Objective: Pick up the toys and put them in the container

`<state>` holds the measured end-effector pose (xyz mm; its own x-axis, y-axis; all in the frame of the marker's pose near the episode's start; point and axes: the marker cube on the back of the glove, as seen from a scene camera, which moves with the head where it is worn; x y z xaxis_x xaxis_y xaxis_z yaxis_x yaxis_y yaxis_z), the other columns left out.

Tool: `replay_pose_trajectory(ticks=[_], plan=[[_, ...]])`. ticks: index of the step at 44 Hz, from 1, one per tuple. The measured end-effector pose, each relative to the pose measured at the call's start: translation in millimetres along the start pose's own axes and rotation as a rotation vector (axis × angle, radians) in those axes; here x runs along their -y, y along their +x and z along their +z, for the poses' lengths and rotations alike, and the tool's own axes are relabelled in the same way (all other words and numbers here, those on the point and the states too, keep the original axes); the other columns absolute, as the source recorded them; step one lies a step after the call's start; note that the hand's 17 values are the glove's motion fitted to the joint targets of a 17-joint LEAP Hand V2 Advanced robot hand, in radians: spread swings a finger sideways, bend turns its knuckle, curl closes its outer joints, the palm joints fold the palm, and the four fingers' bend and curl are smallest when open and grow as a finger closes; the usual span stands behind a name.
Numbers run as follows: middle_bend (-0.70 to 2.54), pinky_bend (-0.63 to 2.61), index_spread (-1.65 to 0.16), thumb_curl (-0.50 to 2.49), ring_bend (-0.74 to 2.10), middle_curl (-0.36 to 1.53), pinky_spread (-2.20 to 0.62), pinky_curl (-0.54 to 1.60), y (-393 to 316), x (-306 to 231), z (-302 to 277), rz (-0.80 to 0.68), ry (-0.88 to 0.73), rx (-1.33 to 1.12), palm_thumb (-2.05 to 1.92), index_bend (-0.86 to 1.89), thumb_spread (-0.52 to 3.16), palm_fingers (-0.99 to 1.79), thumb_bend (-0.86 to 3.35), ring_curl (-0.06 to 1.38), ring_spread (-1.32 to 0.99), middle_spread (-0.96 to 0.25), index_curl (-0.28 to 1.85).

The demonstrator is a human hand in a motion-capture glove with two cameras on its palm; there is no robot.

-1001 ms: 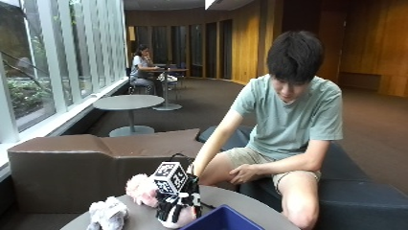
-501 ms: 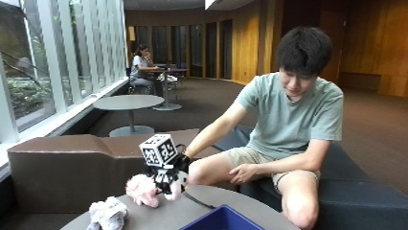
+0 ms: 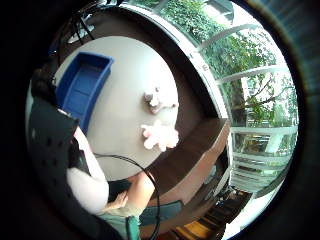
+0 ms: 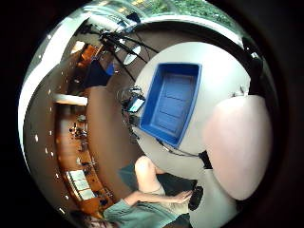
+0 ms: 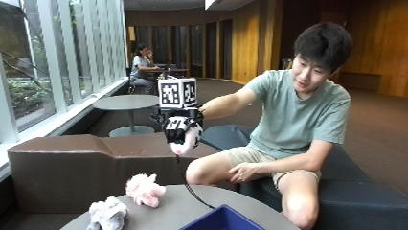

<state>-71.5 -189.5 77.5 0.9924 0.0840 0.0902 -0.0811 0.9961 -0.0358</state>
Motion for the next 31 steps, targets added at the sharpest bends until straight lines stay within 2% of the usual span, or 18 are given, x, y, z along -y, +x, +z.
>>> replay_pose_trajectory(ticks=[13,23,30,31], plan=[[1.21,1.23,-0.42,0.99,1.40,0.72,-0.34,0.60,-81,28,-20,-0.092,0.033,-0.009,0.70,0.86,0.19,0.82,0.25,0.77,-0.45,-0.32,0.81],[1.25,1.29,-0.43,1.05,1.45,0.79,-0.34,0.65,-134,52,0,-0.163,0.038,0.008,0.70,0.91,0.08,0.70,0.25,0.80,-0.44,-0.32,0.93],[1.23,1.33,-0.43,1.07,1.48,0.82,-0.34,0.66,-150,59,20,-0.154,0.026,-0.022,0.70,0.90,0.03,0.61,0.25,0.81,-0.43,-0.32,1.00],[1.18,1.34,-0.43,1.07,1.45,0.80,-0.34,0.66,-151,59,22,-0.156,0.023,-0.023,0.70,0.85,0.03,0.49,0.24,0.80,-0.44,-0.32,0.99]])
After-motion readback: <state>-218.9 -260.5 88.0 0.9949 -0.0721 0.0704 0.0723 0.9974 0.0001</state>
